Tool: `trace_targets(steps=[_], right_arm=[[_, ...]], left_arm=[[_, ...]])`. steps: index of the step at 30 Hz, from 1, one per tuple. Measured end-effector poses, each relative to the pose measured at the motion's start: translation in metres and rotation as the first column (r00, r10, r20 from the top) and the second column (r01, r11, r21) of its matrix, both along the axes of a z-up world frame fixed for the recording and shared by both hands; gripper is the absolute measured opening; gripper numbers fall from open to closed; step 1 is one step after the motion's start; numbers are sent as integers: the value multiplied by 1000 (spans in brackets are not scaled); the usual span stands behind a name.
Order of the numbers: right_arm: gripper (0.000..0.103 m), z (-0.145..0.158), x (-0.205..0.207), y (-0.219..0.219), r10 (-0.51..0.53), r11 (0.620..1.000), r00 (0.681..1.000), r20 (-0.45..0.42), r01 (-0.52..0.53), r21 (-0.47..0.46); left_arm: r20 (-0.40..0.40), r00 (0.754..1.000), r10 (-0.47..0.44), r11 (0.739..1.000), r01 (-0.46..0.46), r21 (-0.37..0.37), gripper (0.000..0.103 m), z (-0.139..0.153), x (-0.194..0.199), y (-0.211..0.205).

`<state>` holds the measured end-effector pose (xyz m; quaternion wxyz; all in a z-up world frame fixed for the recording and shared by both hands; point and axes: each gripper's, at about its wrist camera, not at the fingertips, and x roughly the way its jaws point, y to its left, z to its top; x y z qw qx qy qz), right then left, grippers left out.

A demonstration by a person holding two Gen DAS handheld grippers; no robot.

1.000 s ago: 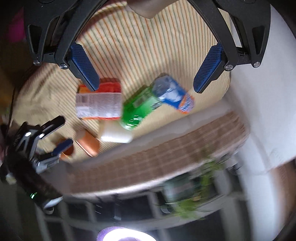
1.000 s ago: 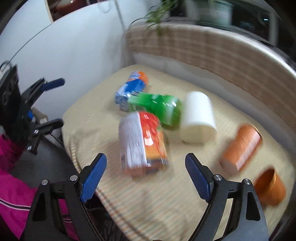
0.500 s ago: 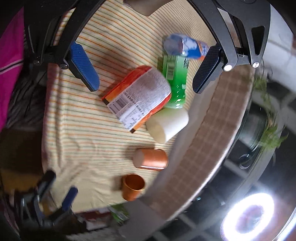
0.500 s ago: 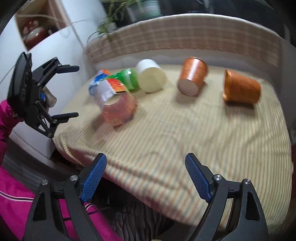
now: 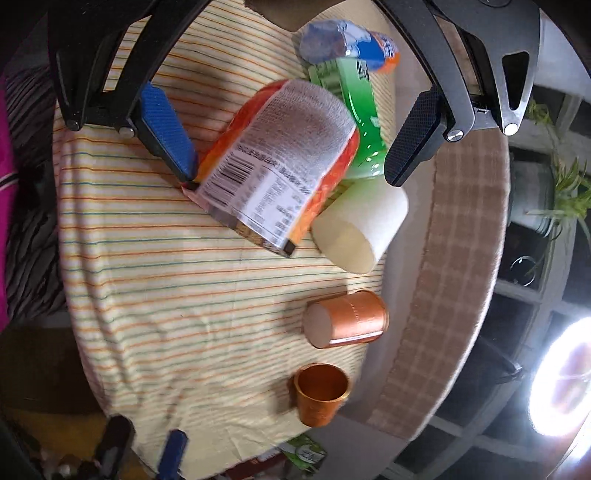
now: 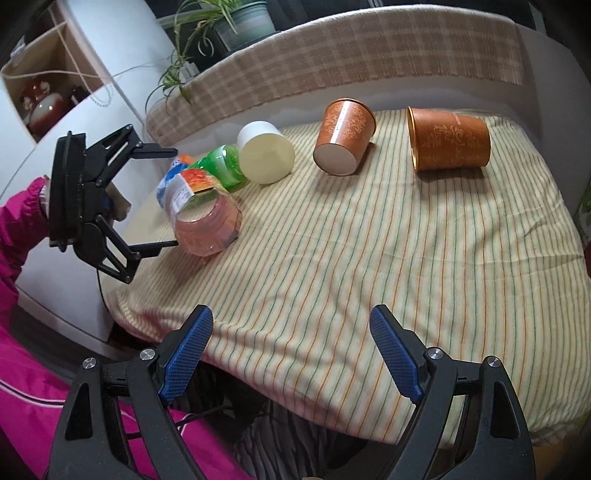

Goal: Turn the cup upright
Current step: 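Grasp the lying cup with the left tool while the right tool withdraws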

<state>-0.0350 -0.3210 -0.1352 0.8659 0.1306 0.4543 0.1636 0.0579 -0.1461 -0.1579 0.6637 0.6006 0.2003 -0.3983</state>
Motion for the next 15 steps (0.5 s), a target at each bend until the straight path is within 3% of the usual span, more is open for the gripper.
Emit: trace_targets(steps=[5,9,15], right_arm=[[87,-2,4,-7,-19,999,1000,-9,19,43],[87,-1,4,-10,-32,997,999,-11,33,70],[87,-4,8,-11,-35,997,999,-16,36,75]], left_arm=[[29,1000,-4,999,3,40,103,-17,10,-8],[17,1000,-19,999,18,51,92,-25,10,-12],[-3,1000,-2,1000,2,22,88,-23,12,-14]])
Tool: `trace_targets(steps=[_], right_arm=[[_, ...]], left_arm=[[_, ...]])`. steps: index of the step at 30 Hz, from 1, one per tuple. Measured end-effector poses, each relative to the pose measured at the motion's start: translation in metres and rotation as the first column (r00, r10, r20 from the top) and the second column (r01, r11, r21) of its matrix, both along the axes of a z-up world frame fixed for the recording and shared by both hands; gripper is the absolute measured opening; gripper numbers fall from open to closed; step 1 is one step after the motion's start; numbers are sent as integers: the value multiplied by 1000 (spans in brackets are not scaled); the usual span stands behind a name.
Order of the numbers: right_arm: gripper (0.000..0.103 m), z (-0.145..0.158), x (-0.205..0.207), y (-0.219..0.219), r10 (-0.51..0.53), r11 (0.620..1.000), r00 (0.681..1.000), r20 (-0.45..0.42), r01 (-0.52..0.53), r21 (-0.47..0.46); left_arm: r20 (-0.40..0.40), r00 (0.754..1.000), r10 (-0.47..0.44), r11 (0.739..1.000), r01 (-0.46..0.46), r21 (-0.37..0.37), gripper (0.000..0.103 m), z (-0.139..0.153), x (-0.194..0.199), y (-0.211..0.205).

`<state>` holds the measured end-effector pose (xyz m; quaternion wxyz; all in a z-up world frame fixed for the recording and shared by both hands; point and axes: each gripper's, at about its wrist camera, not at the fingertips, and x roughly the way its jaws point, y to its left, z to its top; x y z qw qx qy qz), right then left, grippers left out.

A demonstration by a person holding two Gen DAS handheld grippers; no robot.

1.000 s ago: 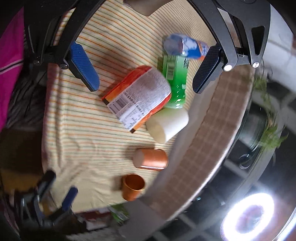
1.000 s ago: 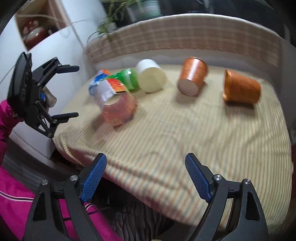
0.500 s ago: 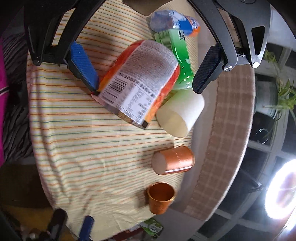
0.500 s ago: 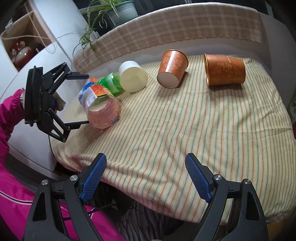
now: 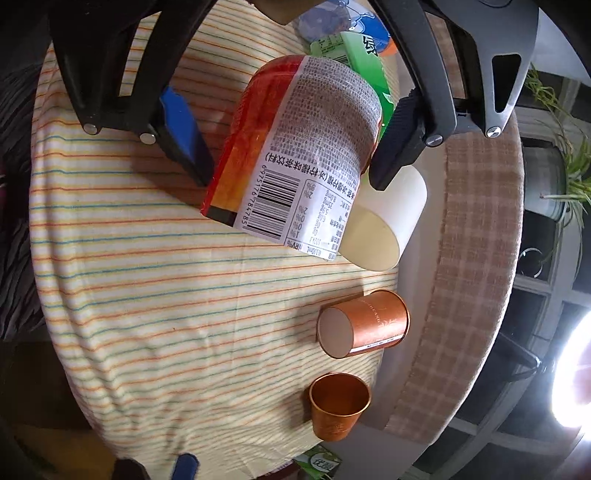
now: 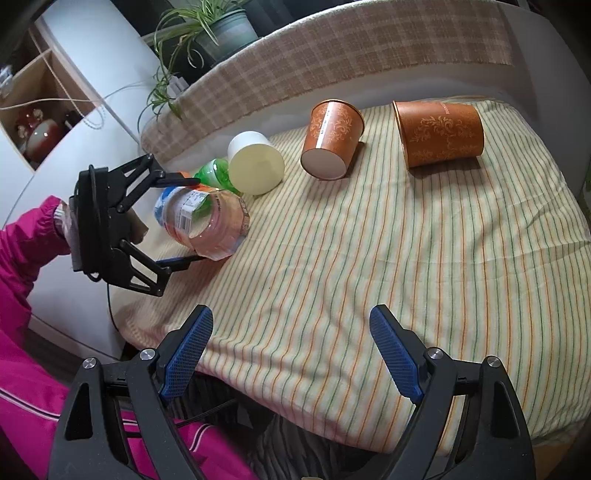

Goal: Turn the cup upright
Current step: 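Lift the cup with the left tool and rotate it opening-up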

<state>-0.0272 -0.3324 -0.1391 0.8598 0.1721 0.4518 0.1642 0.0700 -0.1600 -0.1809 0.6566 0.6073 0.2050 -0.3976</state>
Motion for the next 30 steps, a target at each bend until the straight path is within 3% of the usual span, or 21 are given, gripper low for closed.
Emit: trace_targets(steps=[10,18,24,30], right_arm=[[87,-1,-1,1,0,1000,1000,4,0,18],[87,5,-2,10,22,1000,1000,19,-23,16],[87,11,-3,20,42,999,998,42,-43,24],[87,16,-3,28,52,998,997,58,-53,23]], left_arm=[[-66,992,109,983,-117,-140,87,17,3,5],[-144,968,206,916,-243,-320,87,37,-1,21],[-263,919,293,777,-390,-495,86,57,1,39],[-407,845,347,585,-534,-610,86,67,4,62]])
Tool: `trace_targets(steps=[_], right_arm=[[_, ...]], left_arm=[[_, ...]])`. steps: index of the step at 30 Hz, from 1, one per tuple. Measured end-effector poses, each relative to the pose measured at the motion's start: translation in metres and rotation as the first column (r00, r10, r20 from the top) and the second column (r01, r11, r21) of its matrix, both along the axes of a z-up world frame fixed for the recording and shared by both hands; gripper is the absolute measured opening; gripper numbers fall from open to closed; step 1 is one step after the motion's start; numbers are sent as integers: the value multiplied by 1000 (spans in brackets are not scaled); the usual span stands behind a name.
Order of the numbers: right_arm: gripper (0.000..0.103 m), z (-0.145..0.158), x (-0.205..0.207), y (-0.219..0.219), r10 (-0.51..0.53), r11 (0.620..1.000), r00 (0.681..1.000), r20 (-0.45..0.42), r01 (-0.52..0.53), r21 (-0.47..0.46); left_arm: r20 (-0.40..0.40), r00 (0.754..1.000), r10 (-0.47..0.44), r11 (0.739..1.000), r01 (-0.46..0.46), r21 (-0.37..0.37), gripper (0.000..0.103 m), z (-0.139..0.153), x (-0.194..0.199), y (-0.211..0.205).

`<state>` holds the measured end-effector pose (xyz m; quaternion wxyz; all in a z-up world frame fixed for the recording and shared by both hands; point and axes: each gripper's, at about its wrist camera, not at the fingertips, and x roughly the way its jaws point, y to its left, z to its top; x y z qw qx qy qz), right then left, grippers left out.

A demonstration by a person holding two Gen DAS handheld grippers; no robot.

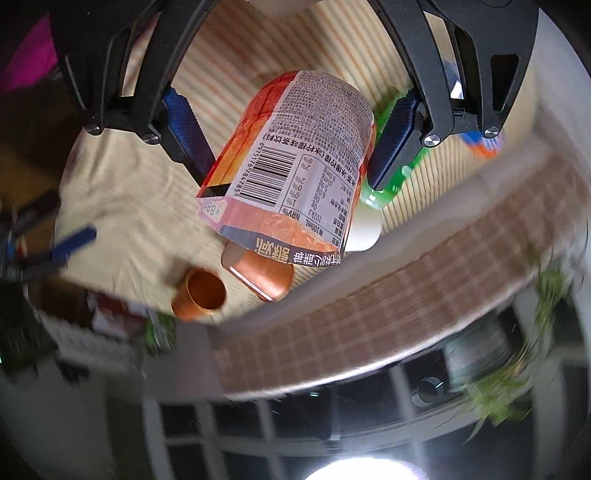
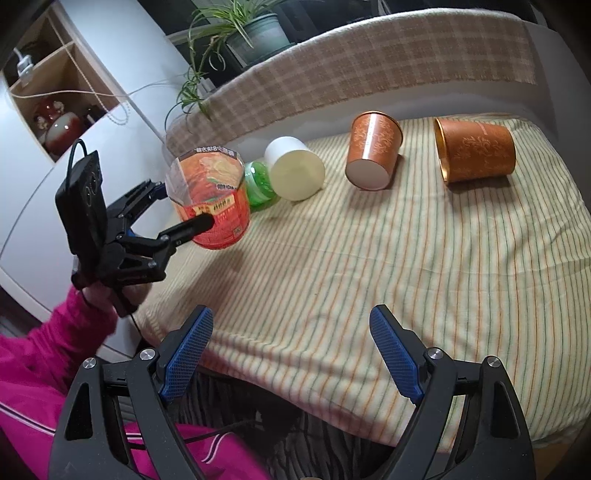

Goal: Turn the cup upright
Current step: 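Lift the cup with the left tool and rotate it opening-up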

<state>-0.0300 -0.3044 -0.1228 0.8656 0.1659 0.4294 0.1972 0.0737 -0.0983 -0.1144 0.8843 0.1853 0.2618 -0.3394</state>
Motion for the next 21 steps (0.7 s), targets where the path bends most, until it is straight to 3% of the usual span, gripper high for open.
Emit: trace_targets(steps=[3,7,21], right_arm=[[87,3,0,4,5,1000,1000,10,-5,-4],[87,4,1,8,7,1000,1000,16,-7,-6],[87,9,-5,14,-19,1000,999,37,19,-9]], left_arm=[[-45,996,75,992,-79,-102,86,2,-1,12],[-55,989,136,980,-142,-140,86,0,-7,17],[-108,979,171,940,-195,-280,86,-2,3,4]])
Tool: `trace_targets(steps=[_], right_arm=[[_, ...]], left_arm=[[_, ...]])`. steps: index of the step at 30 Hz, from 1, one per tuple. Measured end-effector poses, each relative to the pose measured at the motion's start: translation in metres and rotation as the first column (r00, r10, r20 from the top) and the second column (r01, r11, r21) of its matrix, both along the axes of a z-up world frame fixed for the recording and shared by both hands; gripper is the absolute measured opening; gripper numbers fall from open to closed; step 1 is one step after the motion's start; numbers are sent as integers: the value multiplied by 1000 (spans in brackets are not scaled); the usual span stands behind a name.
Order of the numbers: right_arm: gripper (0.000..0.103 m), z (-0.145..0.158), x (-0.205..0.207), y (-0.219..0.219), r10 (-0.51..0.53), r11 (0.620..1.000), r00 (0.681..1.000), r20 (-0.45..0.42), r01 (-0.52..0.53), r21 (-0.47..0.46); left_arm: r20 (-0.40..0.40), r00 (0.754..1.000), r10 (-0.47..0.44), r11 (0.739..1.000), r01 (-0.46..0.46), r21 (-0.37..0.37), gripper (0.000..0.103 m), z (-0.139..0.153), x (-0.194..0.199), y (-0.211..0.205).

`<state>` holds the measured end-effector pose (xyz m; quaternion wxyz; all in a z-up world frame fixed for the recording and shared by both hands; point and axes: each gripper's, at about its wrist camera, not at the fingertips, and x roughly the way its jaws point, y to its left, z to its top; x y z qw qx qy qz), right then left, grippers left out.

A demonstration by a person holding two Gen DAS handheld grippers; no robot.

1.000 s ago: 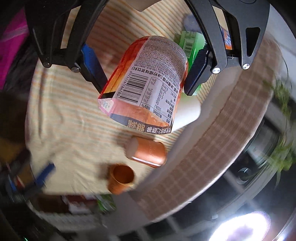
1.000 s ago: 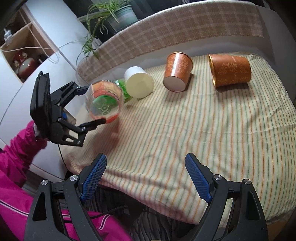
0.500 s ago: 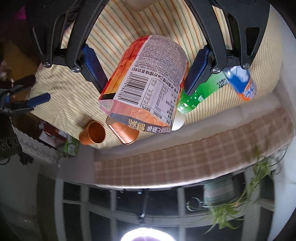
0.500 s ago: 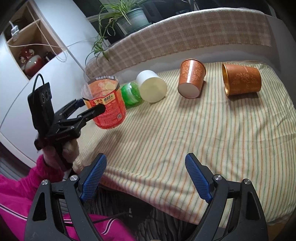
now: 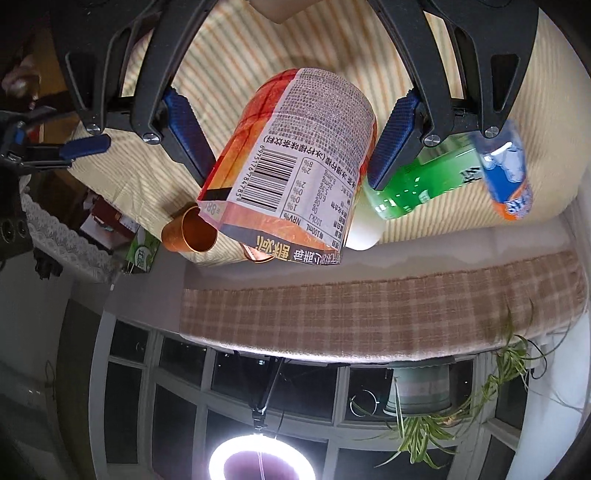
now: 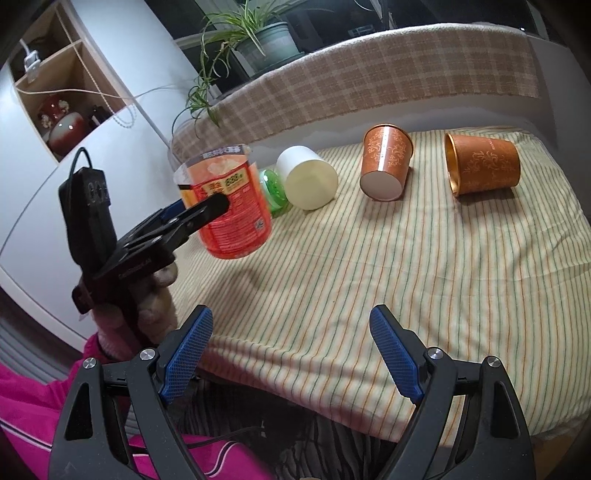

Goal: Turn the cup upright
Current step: 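Lift the cup with the left tool and rotate it opening-up, then set the cup on its base on the bed and open the left tool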

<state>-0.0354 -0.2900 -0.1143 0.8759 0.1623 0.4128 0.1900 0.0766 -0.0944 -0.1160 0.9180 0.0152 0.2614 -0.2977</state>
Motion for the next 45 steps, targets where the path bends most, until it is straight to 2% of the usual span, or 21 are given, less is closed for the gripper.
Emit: trace_targets(steps=[8,12,16,25,34,43,45], right_arm=[[87,3,-6,-8,-35,999,999,0,35,-1],[87,4,-6,-10,-50,999,999,1,50,5],[87,4,-6,-9,-54,999,999,2,54,9],[87,6,0,-6,-109,993,994,13,110,-32],[87,10,4,13,-156,973,985,75,167,-162],[87,13,5,25,-144,974,985,95,158,-163],[87,14,4,26,-144,975,985,97,158,-158]], left_arm=[[-32,999,9,1000,-9,-6,86,-12,15,-7],[-83,997,10,1000,-12,-18,86,-22,23,-3],[-101,995,21,1000,-21,-1,86,-29,24,1],[-100,994,33,999,-29,35,86,-34,16,11],[-96,994,50,996,-42,81,86,-37,6,22],[-99,994,53,994,-44,97,86,-36,0,28],[-108,993,56,994,-45,96,89,-35,0,29]])
